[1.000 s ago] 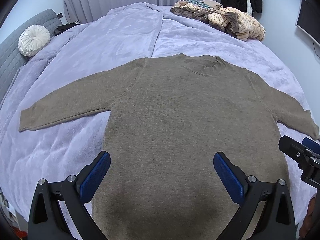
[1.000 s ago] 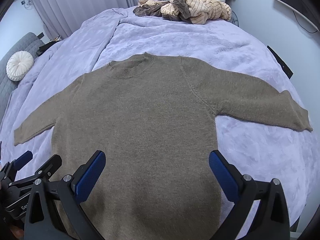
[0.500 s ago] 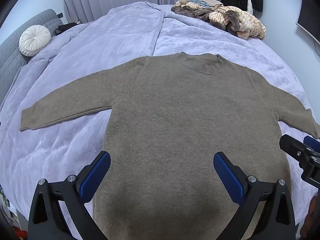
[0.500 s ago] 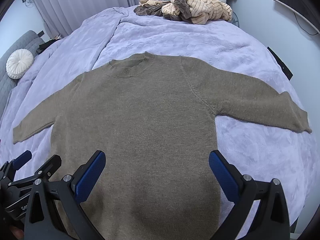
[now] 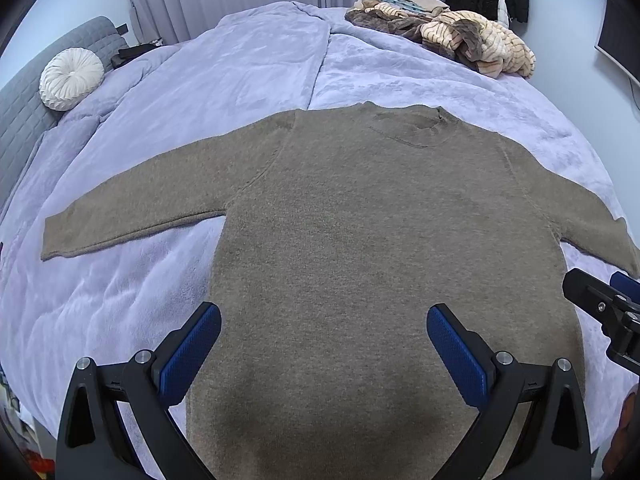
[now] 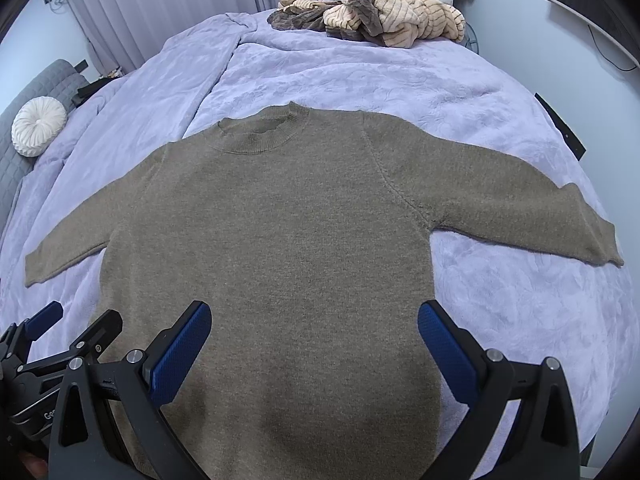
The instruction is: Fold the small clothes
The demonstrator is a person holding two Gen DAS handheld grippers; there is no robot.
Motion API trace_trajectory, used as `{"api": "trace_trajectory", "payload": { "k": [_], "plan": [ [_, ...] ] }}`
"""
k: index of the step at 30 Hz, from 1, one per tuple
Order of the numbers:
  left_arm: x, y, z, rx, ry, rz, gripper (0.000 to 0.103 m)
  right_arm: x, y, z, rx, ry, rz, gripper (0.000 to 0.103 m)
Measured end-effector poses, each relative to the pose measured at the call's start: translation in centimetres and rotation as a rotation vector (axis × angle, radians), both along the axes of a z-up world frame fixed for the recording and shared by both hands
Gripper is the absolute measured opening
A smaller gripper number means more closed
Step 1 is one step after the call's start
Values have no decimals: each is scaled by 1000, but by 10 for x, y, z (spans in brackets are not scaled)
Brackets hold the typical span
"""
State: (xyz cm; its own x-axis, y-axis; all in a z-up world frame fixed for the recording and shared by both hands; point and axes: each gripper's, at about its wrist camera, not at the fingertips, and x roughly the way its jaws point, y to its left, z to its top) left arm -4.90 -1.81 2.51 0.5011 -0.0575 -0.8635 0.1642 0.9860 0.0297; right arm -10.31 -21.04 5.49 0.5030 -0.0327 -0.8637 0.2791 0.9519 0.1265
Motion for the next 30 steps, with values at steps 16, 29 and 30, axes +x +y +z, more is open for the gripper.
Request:
{"api": "trace_trajectory", "payload": {
  "k": [16, 29, 30],
  "plan": [
    [10, 3, -6, 7, 22, 6, 103, 5, -3, -9, 0, 24, -2, 103],
    [23, 3, -19, 19, 57, 6, 103, 17, -2, -22, 5, 61, -1, 103],
    [25, 2, -19, 20, 60, 5, 103, 19, -3, -24, 6, 64, 0, 103]
  ]
}}
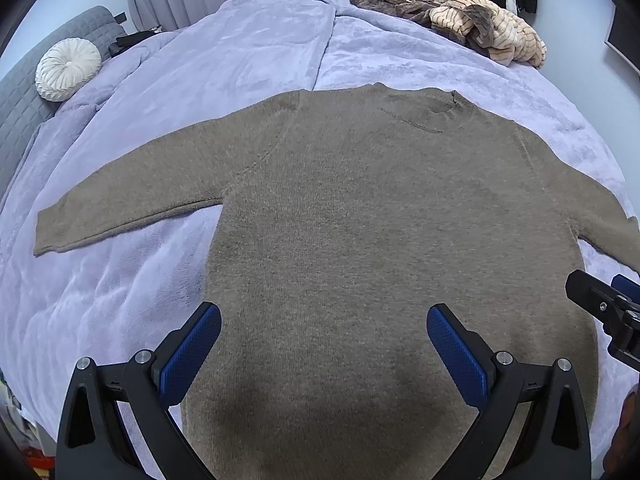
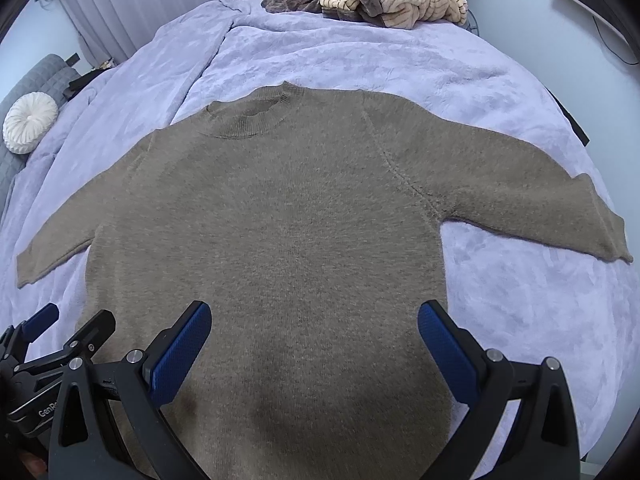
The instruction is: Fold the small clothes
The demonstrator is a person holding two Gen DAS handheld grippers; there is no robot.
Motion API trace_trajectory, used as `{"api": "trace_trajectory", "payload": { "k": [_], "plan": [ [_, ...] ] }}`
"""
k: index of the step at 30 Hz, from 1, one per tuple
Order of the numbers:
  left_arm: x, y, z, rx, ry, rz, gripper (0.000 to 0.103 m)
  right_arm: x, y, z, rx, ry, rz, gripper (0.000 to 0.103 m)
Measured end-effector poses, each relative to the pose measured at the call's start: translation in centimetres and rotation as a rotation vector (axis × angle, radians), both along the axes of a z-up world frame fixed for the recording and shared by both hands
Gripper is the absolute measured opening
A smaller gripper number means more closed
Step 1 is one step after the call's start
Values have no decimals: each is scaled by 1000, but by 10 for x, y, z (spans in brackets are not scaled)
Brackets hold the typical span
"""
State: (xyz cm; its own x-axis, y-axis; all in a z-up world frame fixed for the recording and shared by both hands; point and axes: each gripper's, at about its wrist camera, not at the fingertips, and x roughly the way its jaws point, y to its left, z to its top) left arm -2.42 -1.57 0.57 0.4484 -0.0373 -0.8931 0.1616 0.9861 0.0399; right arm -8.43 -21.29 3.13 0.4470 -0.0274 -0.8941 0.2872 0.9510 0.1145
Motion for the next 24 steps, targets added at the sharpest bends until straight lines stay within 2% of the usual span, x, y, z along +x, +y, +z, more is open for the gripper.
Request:
{"api": "trace_trajectory", "payload": {
  "k": [24],
  "plan": [
    [33, -3, -33, 8, 88, -8, 103, 31, -2, -34, 23, 54, -7, 103]
  ]
}}
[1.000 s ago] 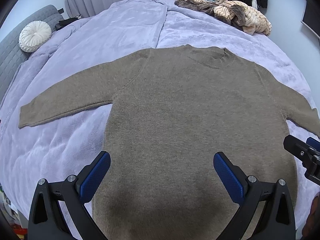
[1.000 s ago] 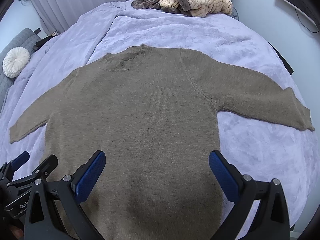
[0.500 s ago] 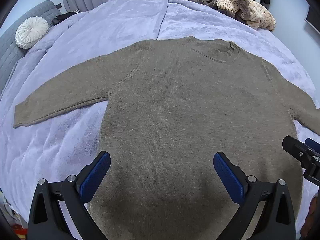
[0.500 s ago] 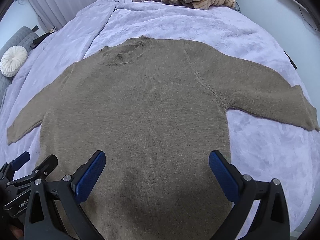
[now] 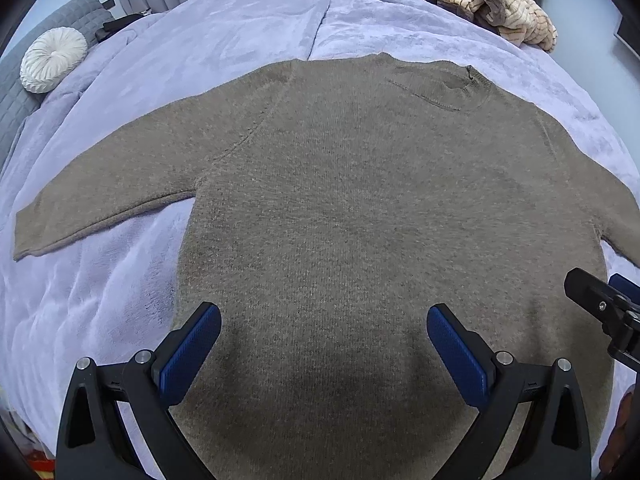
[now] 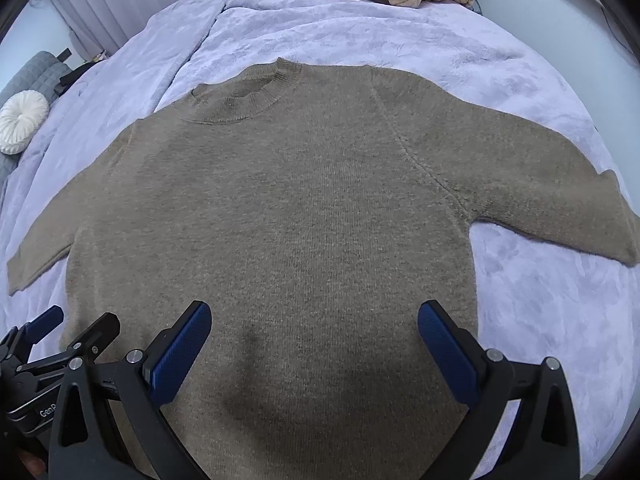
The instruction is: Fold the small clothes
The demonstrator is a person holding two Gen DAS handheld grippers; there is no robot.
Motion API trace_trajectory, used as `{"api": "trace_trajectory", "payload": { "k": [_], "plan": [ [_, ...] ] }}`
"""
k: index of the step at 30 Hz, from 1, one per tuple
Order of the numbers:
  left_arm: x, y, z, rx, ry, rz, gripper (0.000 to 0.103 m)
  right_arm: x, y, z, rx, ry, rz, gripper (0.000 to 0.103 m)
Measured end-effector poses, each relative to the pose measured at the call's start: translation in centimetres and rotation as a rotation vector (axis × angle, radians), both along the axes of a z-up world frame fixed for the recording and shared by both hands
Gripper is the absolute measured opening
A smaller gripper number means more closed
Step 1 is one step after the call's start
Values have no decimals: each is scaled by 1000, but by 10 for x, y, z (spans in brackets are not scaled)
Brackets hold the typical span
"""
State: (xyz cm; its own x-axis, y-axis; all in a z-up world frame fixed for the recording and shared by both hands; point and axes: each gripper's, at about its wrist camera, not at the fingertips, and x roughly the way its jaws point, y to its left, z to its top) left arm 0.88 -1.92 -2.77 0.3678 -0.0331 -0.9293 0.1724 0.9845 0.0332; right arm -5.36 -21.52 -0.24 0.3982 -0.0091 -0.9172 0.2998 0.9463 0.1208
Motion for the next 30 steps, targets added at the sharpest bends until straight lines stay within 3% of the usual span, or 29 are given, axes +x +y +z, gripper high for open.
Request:
{"api": "trace_trajectory", "payload": {
  "k": [30],
  "plan": [
    [24, 5, -20, -24, 68, -25, 103, 17, 1, -15, 0, 31, -2, 103]
  ]
}}
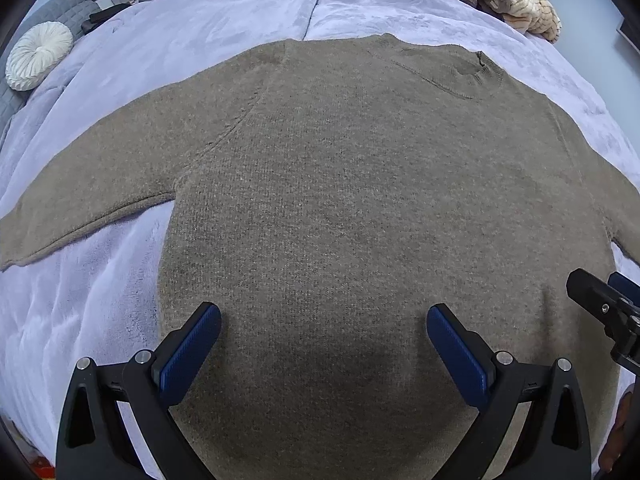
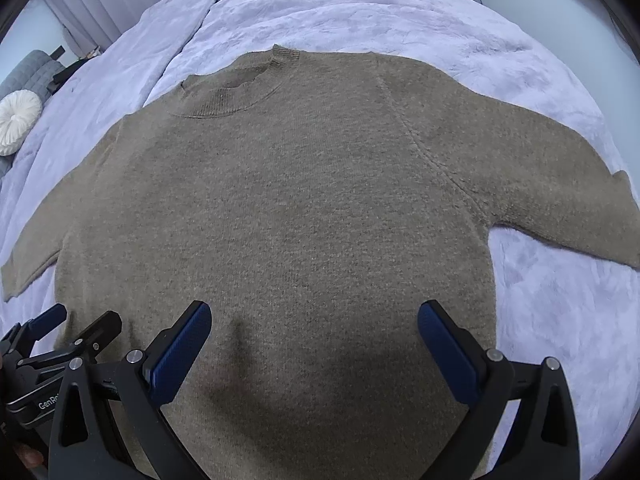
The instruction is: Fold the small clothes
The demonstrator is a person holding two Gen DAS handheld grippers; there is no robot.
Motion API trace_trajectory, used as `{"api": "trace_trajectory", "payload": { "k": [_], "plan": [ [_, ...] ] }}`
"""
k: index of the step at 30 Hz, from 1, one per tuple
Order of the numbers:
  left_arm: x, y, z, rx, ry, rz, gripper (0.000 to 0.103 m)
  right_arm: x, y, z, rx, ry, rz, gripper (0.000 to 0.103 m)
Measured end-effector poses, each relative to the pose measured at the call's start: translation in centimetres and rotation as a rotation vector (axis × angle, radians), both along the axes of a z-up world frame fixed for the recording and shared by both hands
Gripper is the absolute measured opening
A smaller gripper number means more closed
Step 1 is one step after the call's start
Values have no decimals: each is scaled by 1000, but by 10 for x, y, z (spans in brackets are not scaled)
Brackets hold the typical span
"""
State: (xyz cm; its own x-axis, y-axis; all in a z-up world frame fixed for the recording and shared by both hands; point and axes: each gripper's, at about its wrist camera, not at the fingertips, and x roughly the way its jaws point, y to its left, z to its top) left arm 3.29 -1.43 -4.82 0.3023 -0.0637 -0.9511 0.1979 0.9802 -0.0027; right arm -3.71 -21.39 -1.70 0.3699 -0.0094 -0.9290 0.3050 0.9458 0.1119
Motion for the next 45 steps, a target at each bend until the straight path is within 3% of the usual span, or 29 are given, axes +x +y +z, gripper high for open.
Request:
{"api": "trace_trajectory", "payload": {
  "k": [4, 8, 11, 16, 19, 22, 25, 26, 28, 29, 30, 32, 35, 39, 45],
  "plan": [
    [4, 18, 1, -84, 25, -2, 103, -3, 9, 7, 14, -34, 29, 103],
    [12, 70, 25, -169, -106, 69, 103, -6, 23, 16, 59, -84, 65, 103],
    [24, 139, 37, -199, -208, 205, 103, -7, 38, 19, 69, -96, 94, 103],
    [31, 244, 19, -189, -227, 436, 103, -9, 60, 19, 88, -97, 123, 103],
    [35, 281, -1, -251, -190, 540, 103, -12, 71, 15, 100, -80, 134, 103],
    [45, 307, -15, -390, -172, 637, 103, -14, 81, 12, 98, -60, 144, 103],
    [58, 319, -14, -404, -218, 680, 103, -17, 85, 12, 95, -50, 146, 103],
    [61, 319, -10, -389, -251, 679, 98, -18, 85, 13, 94, -50, 145, 103],
    [68, 318, -6, -351, -297, 686, 62, -21, 85, 15, 93, -47, 143, 103],
    [73, 319, -6, -344, -300, 686, 30, -22, 85, 15, 93, -47, 141, 103],
    [76, 320, -7, -354, -294, 682, 9, -23, 84, 15, 93, -46, 140, 103],
    [72, 327, 0, -372, -322, 670, 9, -24, 83, 16, 97, -48, 137, 103],
    [61, 308, 27, -346, -418, 574, 9, -27, 78, 19, 110, -70, 132, 103],
    [60, 245, 75, -343, -523, 365, 9, -31, 70, 23, 139, -111, 133, 103],
    [69, 107, 120, -398, -534, 82, 9, -45, 43, 27, 195, -160, 89, 103]
  ]
}}
